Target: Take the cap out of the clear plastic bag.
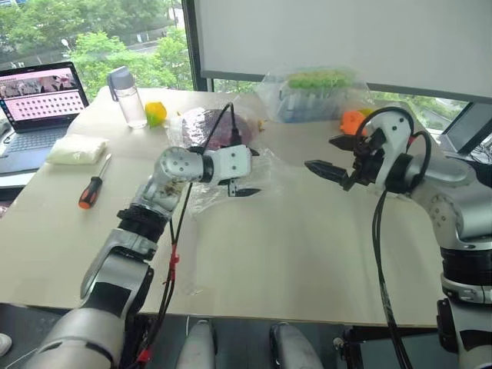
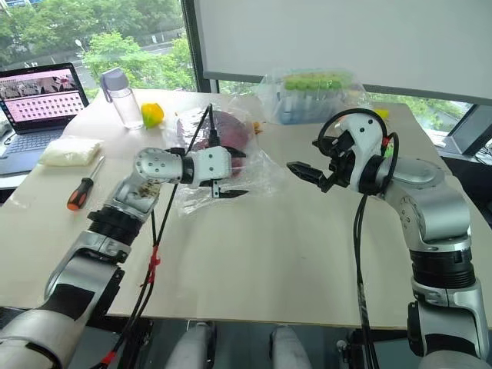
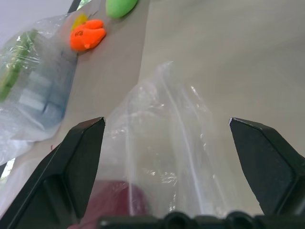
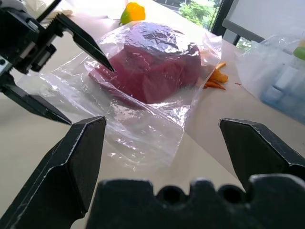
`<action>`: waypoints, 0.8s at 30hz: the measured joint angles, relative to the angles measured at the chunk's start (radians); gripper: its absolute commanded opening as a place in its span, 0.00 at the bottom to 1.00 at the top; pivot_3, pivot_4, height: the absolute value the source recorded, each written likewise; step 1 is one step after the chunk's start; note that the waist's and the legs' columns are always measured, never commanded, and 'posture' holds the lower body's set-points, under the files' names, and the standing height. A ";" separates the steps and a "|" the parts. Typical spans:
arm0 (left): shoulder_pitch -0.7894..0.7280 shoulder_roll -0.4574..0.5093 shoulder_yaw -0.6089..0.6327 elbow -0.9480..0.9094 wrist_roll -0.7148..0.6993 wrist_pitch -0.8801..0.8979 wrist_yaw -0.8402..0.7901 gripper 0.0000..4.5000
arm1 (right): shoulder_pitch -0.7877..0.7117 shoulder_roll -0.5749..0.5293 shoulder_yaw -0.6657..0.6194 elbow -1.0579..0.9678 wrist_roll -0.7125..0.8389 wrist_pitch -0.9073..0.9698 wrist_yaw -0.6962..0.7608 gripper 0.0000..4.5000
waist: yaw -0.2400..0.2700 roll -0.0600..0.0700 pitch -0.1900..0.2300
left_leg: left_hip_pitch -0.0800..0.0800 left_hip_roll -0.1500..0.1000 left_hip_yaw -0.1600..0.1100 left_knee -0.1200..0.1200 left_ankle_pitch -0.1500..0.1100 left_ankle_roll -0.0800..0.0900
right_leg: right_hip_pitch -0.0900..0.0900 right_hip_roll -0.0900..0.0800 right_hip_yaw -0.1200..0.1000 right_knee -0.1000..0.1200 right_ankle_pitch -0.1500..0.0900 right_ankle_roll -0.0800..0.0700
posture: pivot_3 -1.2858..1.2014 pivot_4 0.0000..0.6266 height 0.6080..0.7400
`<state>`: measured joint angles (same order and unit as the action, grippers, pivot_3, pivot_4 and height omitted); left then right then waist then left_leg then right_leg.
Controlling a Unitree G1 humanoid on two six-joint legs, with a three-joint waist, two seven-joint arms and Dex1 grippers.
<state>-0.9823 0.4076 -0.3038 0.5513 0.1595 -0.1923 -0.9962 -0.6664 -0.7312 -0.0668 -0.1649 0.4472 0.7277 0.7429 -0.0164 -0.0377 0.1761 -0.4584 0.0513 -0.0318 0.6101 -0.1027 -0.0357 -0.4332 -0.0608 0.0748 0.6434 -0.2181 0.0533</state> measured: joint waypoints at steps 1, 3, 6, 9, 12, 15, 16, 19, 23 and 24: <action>-0.002 -0.006 -0.005 0.008 0.005 -0.008 0.008 0.99 | 0.000 0.000 0.000 0.000 0.000 0.000 -0.002 1.00 | 0.000 0.000 0.000 | 0.000 0.000 0.000 0.000 0.000 0.000 | 0.000 0.000 0.000 0.000 0.000 0.000 | 0.52 0.24 1.00; -0.005 -0.024 -0.024 0.023 0.033 -0.027 0.030 0.99 | 0.005 0.000 -0.003 -0.005 0.001 0.000 -0.005 1.00 | 0.000 0.000 0.000 | 0.000 0.000 0.000 0.000 0.000 0.000 | 0.000 0.000 0.000 0.000 0.000 0.000 | 0.52 0.24 1.00; -0.007 -0.024 -0.042 0.053 0.067 -0.055 0.048 0.99 | 0.017 -0.001 -0.012 -0.013 0.002 0.000 -0.009 1.00 | -0.003 0.000 0.000 | 0.000 0.000 0.000 -0.001 0.000 0.000 | 0.000 0.000 0.000 0.000 0.001 0.002 | 0.52 0.24 1.00; -0.007 -0.008 -0.056 0.067 0.099 -0.084 0.062 0.99 | 0.020 -0.003 -0.026 -0.017 0.004 0.001 -0.013 1.00 | -0.006 0.000 0.000 | 0.000 0.000 0.000 -0.001 0.000 0.000 | 0.000 0.000 0.000 0.000 0.001 0.002 | 0.52 0.24 1.00; -0.007 0.003 -0.056 0.082 0.117 -0.093 0.077 0.99 | 0.020 -0.003 -0.026 -0.022 0.005 0.001 -0.014 1.00 | -0.005 0.000 0.000 | 0.000 0.000 0.000 -0.001 0.000 0.000 | 0.000 0.000 0.000 0.000 0.001 0.001 | 0.52 0.24 1.00; -0.007 0.013 -0.056 0.093 0.133 -0.096 0.095 0.99 | 0.020 -0.003 -0.026 -0.022 0.006 0.001 -0.015 1.00 | -0.003 0.000 0.000 | 0.000 0.000 0.000 -0.001 0.000 0.000 | 0.000 0.000 0.000 0.000 0.000 0.000 | 0.52 0.24 1.00; -0.007 0.018 -0.056 0.095 0.137 -0.096 0.101 0.99 | 0.020 -0.003 -0.026 -0.022 0.006 0.001 -0.015 1.00 | -0.002 0.000 0.000 | 0.000 0.000 0.000 -0.001 0.000 0.000 | 0.000 0.000 0.000 0.000 0.000 0.000 | 0.52 0.24 1.00; -0.008 0.030 -0.055 0.095 0.153 -0.095 0.124 0.99 | 0.020 -0.002 -0.025 -0.021 0.006 0.001 -0.014 1.00 | -0.002 0.000 0.000 | 0.000 0.000 0.000 -0.001 0.000 0.000 | 0.000 0.000 0.000 0.000 0.000 0.000 | 0.52 0.24 1.00; -0.008 0.057 -0.056 0.098 0.183 -0.096 0.152 0.99 | 0.019 0.002 -0.024 -0.021 0.005 0.001 -0.013 1.00 | -0.003 0.000 0.000 | 0.000 0.000 0.000 -0.001 0.000 0.000 | 0.000 0.000 0.000 0.000 0.000 0.001 | 0.52 0.24 1.00; -0.008 0.062 -0.057 0.101 0.193 -0.099 0.158 0.99 | 0.019 0.003 -0.024 -0.020 0.005 0.001 -0.012 1.00 | -0.002 0.000 0.000 | 0.000 0.000 0.000 -0.001 0.000 0.000 | 0.000 0.000 0.000 0.000 0.000 0.001 | 0.52 0.24 1.00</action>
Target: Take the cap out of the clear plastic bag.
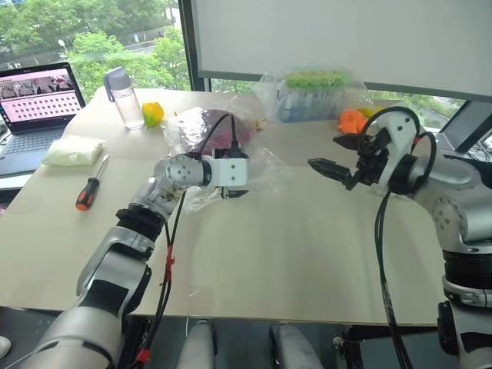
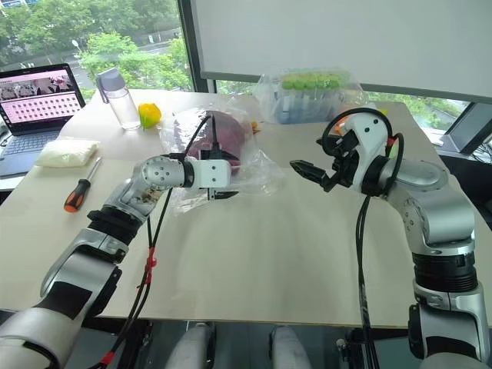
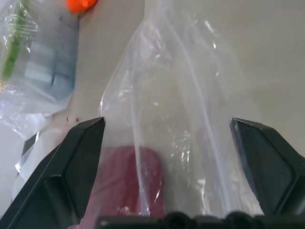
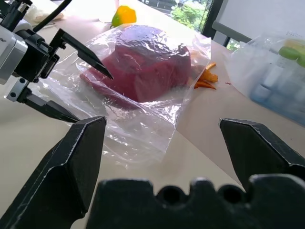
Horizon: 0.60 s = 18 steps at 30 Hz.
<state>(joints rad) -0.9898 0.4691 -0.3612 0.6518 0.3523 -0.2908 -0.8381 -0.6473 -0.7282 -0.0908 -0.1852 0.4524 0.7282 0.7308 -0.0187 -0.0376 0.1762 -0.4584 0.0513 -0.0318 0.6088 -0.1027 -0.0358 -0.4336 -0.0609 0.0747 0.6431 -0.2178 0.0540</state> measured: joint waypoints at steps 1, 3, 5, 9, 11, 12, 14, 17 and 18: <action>0.000 0.006 -0.004 0.004 0.007 -0.005 0.006 0.99 | 0.000 0.001 0.000 0.000 0.000 0.000 0.001 1.00 | 0.000 0.000 0.000 | 0.000 0.000 0.000 0.000 0.000 0.000 | 0.000 0.000 0.000 0.000 0.000 0.000 | 0.52 0.24 1.00; 0.000 0.022 -0.013 0.021 0.041 -0.021 0.028 0.99 | -0.002 0.002 0.001 0.002 0.000 0.000 0.003 1.00 | 0.000 0.000 0.000 | 0.000 0.000 0.000 0.000 0.000 0.000 | 0.000 0.000 0.000 0.000 0.000 0.000 | 0.52 0.24 1.00; 0.000 0.036 -0.017 0.037 0.067 -0.034 0.049 0.99 | -0.002 0.002 0.002 0.003 0.000 0.000 0.004 1.00 | 0.000 0.000 0.000 | 0.000 0.000 0.000 0.000 0.000 0.000 | 0.000 0.000 0.000 0.000 0.000 0.000 | 0.52 0.24 1.00; -0.026 0.051 -0.020 0.084 0.100 -0.034 0.088 0.99 | -0.003 0.002 0.002 0.008 -0.001 0.000 0.007 1.00 | 0.001 0.000 0.000 | 0.000 0.000 0.000 0.000 0.000 0.000 | 0.000 0.000 0.000 0.000 0.000 0.000 | 0.52 0.24 1.00; -0.047 0.051 -0.009 0.104 0.097 -0.034 0.106 0.99 | -0.004 0.002 0.003 0.010 -0.002 0.000 0.008 1.00 | 0.002 0.000 0.000 | 0.000 0.000 0.000 0.000 0.000 0.000 | 0.000 0.000 0.000 0.000 0.000 0.000 | 0.52 0.24 1.00; -0.056 0.051 -0.006 0.112 0.096 -0.033 0.111 0.99 | -0.004 0.002 0.003 0.011 -0.002 0.000 0.009 1.00 | 0.002 0.000 0.000 | 0.000 0.000 0.000 0.000 0.000 0.000 | 0.000 0.000 0.000 0.000 0.000 0.000 | 0.52 0.24 1.00; -0.072 0.051 0.006 0.127 0.088 -0.032 0.124 0.90 | -0.009 0.003 0.004 0.016 -0.004 0.000 0.010 1.00 | 0.002 0.000 0.000 | 0.000 0.000 0.000 0.000 0.000 0.000 | 0.000 0.000 0.000 0.000 0.000 0.000 | 0.52 0.24 1.00; -0.077 0.049 0.028 0.140 0.068 -0.030 0.127 0.68 | -0.010 0.004 0.005 0.019 -0.006 0.000 0.011 1.00 | 0.002 0.000 0.000 | 0.000 0.000 0.000 0.000 0.000 0.000 | 0.000 0.000 0.000 0.000 0.001 0.001 | 0.52 0.24 1.00; -0.077 0.047 0.031 0.148 0.060 -0.028 0.126 0.61 | -0.011 0.004 0.005 0.019 -0.006 0.000 0.011 1.00 | 0.002 0.000 0.000 | 0.000 0.000 0.000 0.000 0.000 0.000 | 0.000 0.000 0.000 0.000 0.001 0.002 | 0.52 0.24 1.00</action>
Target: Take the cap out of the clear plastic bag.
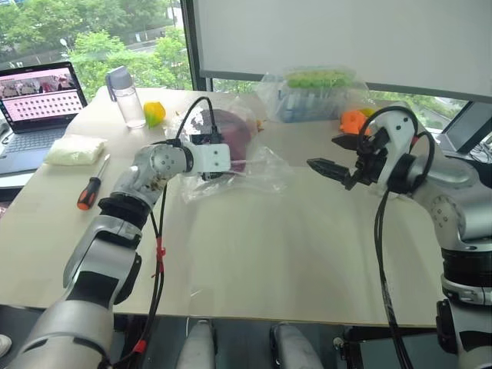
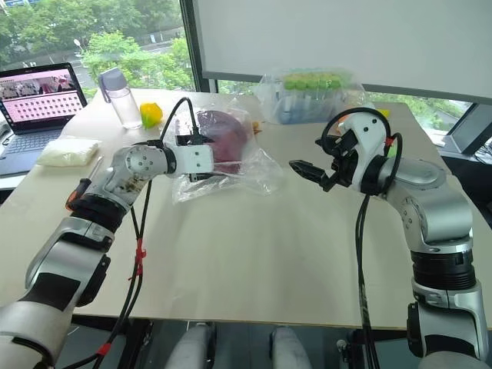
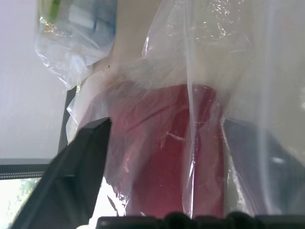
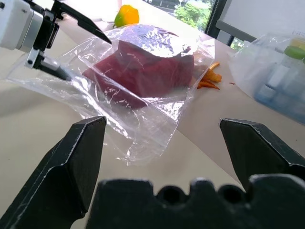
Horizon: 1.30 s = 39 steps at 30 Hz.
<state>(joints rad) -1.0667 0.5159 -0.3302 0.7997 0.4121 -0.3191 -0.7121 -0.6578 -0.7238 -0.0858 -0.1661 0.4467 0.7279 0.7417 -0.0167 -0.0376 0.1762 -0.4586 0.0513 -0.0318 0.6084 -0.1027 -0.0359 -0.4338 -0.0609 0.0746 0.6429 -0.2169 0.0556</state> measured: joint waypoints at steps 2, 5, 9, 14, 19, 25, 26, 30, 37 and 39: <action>0.000 -0.008 0.002 0.004 -0.019 0.012 -0.004 0.46 | 0.000 0.006 0.000 0.000 0.000 0.000 0.000 1.00 | 0.000 0.000 0.000 | 0.000 0.000 0.000 0.000 0.000 0.000 | 0.000 0.000 0.000 0.000 0.000 0.001 | 0.52 0.24 1.00; 0.000 -0.019 0.011 0.004 -0.035 0.022 -0.005 0.22 | 0.003 0.024 0.002 -0.006 0.008 0.004 -0.003 1.00 | -0.001 0.000 0.000 | 0.000 0.000 0.000 0.000 0.000 0.000 | 0.000 0.000 0.000 0.000 0.001 0.001 | 0.52 0.24 1.00; -0.005 -0.052 0.048 0.004 -0.085 0.060 -0.005 0.00 | 0.057 0.086 0.006 -0.077 0.041 0.047 -0.030 1.00 | -0.001 0.000 0.000 | 0.000 0.000 0.000 0.000 0.000 0.000 | -0.001 0.000 0.000 0.001 0.001 0.001 | 0.52 0.24 1.00; -0.015 -0.141 0.160 -0.025 -0.251 0.241 -0.061 0.00 | 0.134 0.254 0.024 -0.167 0.096 0.173 -0.167 1.00 | -0.002 0.000 0.000 | -0.001 0.000 0.000 0.001 0.000 0.000 | -0.001 0.000 0.000 0.002 0.001 0.002 | 0.52 0.24 1.00; -0.024 -0.166 0.188 -0.075 -0.309 0.359 -0.096 0.00 | 0.169 0.417 0.062 -0.173 0.106 0.249 -0.323 1.00 | -0.008 0.000 0.000 | -0.001 0.000 -0.001 0.002 0.000 0.000 | -0.001 0.000 0.000 0.002 0.002 0.002 | 0.52 0.24 1.00; -0.028 -0.169 0.167 -0.116 -0.317 0.388 -0.140 0.00 | 0.064 0.561 -0.033 0.060 0.088 0.218 -0.470 1.00 | -0.011 0.000 0.000 | -0.001 0.000 -0.001 0.001 0.000 0.000 | 0.000 0.001 0.000 0.001 0.002 0.002 | 0.52 0.24 1.00; -0.029 -0.170 0.156 -0.118 -0.316 0.388 -0.148 0.00 | 0.035 0.580 -0.078 0.129 0.088 0.199 -0.492 1.00 | -0.009 0.000 0.000 | -0.001 0.000 -0.001 0.001 0.000 0.000 | 0.000 0.001 0.000 0.001 0.002 0.002 | 0.52 0.24 1.00; -0.029 -0.169 0.138 -0.134 -0.310 0.389 -0.162 0.00 | 0.002 0.629 -0.192 0.254 0.139 0.171 -0.506 1.00 | -0.007 0.000 0.000 | -0.001 0.000 -0.001 -0.001 0.000 0.001 | 0.000 0.001 0.000 0.001 0.002 0.002 | 0.52 0.24 1.00; 0.001 -0.184 0.119 -0.216 -0.307 0.397 -0.154 0.00 | 0.003 0.707 -0.245 0.295 0.247 0.216 -0.522 1.00 | -0.020 0.000 0.000 | -0.001 0.000 -0.001 -0.002 0.000 0.001 | -0.001 0.001 0.000 0.001 0.001 0.002 | 0.52 0.24 1.00; 0.038 -0.198 0.099 -0.251 -0.291 0.395 -0.139 0.00 | 0.004 0.792 -0.309 0.311 0.329 0.281 -0.587 1.00 | -0.027 0.000 0.000 | 0.000 0.000 -0.001 -0.002 0.000 0.001 | 0.000 0.001 0.000 0.002 0.001 0.002 | 0.52 0.24 1.00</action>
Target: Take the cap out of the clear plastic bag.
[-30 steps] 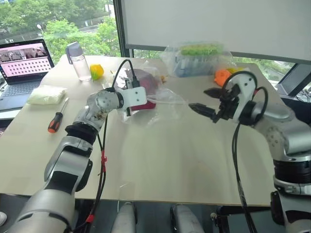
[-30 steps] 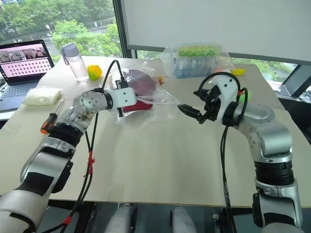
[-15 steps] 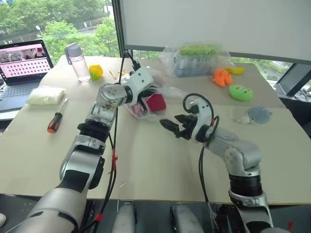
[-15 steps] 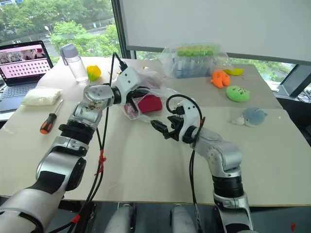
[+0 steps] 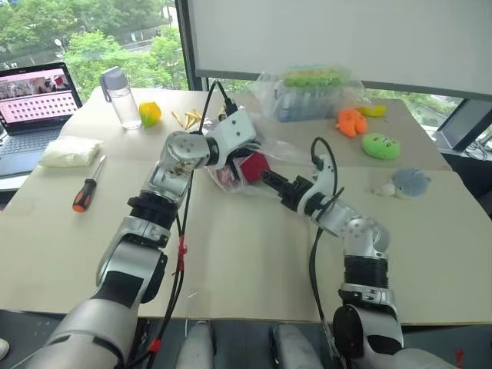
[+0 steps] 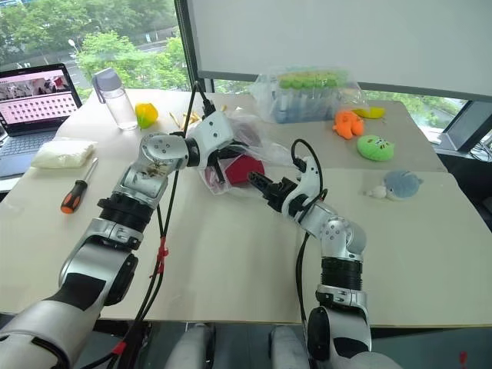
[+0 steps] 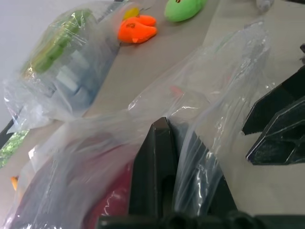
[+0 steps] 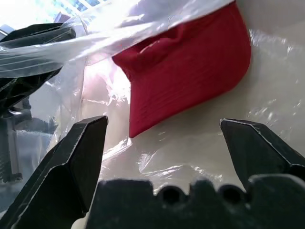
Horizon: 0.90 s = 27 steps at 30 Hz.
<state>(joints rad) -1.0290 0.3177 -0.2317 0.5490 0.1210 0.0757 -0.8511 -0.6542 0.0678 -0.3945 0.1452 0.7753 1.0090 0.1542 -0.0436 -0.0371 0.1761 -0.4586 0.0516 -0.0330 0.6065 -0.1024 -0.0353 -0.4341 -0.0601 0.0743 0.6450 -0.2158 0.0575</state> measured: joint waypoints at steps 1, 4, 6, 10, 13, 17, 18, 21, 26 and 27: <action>0.016 -0.013 -0.019 -0.018 0.008 -0.003 0.001 0.00 | 0.000 0.023 -0.012 0.019 0.038 0.037 -0.027 1.00 | -0.002 0.000 0.000 | 0.000 0.000 0.000 0.001 0.000 0.000 | 0.000 0.000 0.000 0.001 0.000 -0.001 | 0.52 0.24 1.00; 0.075 -0.043 -0.075 -0.104 0.018 0.013 -0.014 0.00 | -0.013 0.023 -0.016 0.075 0.055 0.094 -0.119 1.00 | 0.000 0.001 0.000 | 0.000 0.000 0.000 0.002 0.000 0.000 | 0.000 0.000 0.000 0.001 0.001 -0.001 | 0.52 0.24 1.00; 0.093 -0.048 -0.082 -0.138 0.019 0.036 -0.014 0.00 | -0.033 0.024 -0.040 0.116 0.072 0.094 -0.146 1.00 | -0.001 0.001 0.000 | 0.001 0.000 0.000 0.002 0.000 0.000 | 0.001 0.000 0.000 0.001 0.001 0.000 | 0.52 0.24 1.00; 0.118 -0.059 -0.086 -0.260 0.018 0.104 -0.005 0.00 | -0.088 0.024 -0.083 0.229 0.104 0.042 -0.166 1.00 | -0.004 0.001 0.000 | 0.004 0.000 0.000 0.001 0.000 0.000 | 0.004 0.000 0.000 -0.001 0.001 0.000 | 0.52 0.24 1.00; 0.168 -0.064 -0.098 -0.356 0.015 0.171 -0.011 0.00 | -0.125 0.024 -0.091 0.326 0.110 -0.037 -0.152 0.94 | -0.011 0.001 0.000 | 0.007 0.000 0.000 0.000 0.000 0.000 | 0.008 0.000 0.000 -0.004 0.001 0.000 | 0.52 0.24 1.00; 0.192 -0.063 -0.107 -0.411 0.015 0.233 -0.011 0.00 | -0.172 0.023 -0.090 0.450 0.103 -0.131 -0.129 0.72 | -0.023 0.001 0.000 | 0.009 0.000 0.000 0.000 0.000 0.000 | 0.010 0.000 0.000 -0.003 0.001 0.000 | 0.52 0.24 1.00; 0.193 -0.060 -0.107 -0.417 0.015 0.238 -0.011 0.00 | -0.178 0.023 -0.090 0.470 0.102 -0.142 -0.126 0.64 | -0.025 0.001 0.000 | 0.009 0.000 0.000 0.000 0.000 0.000 | 0.010 0.000 0.000 -0.003 0.001 0.000 | 0.52 0.24 1.00; 0.193 -0.057 -0.108 -0.428 0.015 0.261 -0.004 0.00 | -0.194 0.023 -0.091 0.513 0.107 -0.165 -0.117 0.43 | -0.027 0.001 0.000 | 0.008 0.000 -0.001 -0.001 0.000 0.000 | 0.010 0.000 0.000 -0.004 0.000 0.000 | 0.52 0.24 1.00; 0.193 -0.050 -0.109 -0.446 0.017 0.257 0.008 0.00 | -0.214 0.022 -0.110 0.511 0.138 -0.166 -0.115 0.04 | -0.027 0.001 0.000 | 0.009 0.000 -0.001 -0.001 0.000 0.000 | 0.010 0.000 0.000 -0.004 0.000 0.000 | 0.52 0.24 1.00; 0.193 -0.049 -0.110 -0.447 0.017 0.257 0.009 0.00 | -0.214 0.022 -0.113 0.510 0.144 -0.166 -0.115 0.02 | -0.027 0.001 0.000 | 0.010 0.000 -0.001 -0.001 0.000 0.000 | 0.011 0.000 0.000 -0.004 0.001 0.000 | 0.52 0.24 1.00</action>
<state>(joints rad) -0.8357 0.2686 -0.3415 0.1022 0.1379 0.3325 -0.8419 -0.8678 0.0899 -0.5074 0.6548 0.9193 0.8430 0.0390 -0.0703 -0.0358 0.1762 -0.4490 0.0517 -0.0339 0.6058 -0.1025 -0.0351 -0.4235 -0.0599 0.0739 0.6414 -0.2153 0.0571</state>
